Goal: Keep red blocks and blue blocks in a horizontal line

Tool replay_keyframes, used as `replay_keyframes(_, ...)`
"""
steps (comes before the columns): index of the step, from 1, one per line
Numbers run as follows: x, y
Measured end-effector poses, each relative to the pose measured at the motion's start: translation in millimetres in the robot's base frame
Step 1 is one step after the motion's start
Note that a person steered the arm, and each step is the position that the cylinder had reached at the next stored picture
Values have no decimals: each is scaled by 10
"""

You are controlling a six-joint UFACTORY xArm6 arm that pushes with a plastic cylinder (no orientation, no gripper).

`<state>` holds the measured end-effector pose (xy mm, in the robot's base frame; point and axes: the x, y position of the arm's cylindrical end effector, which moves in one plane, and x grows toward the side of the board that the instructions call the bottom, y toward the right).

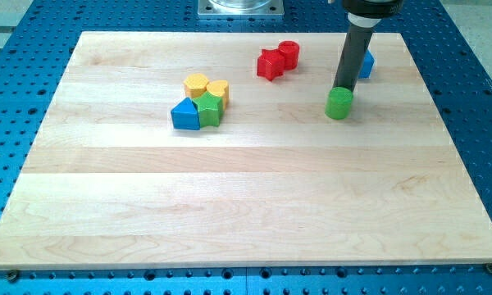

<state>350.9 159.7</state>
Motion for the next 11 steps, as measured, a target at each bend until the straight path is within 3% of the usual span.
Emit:
replay_keyframes(4, 42, -18)
replay_keyframes(7, -97, -816)
replay_keyframes(9, -357, -937)
replay_keyframes(11, -644, -1865)
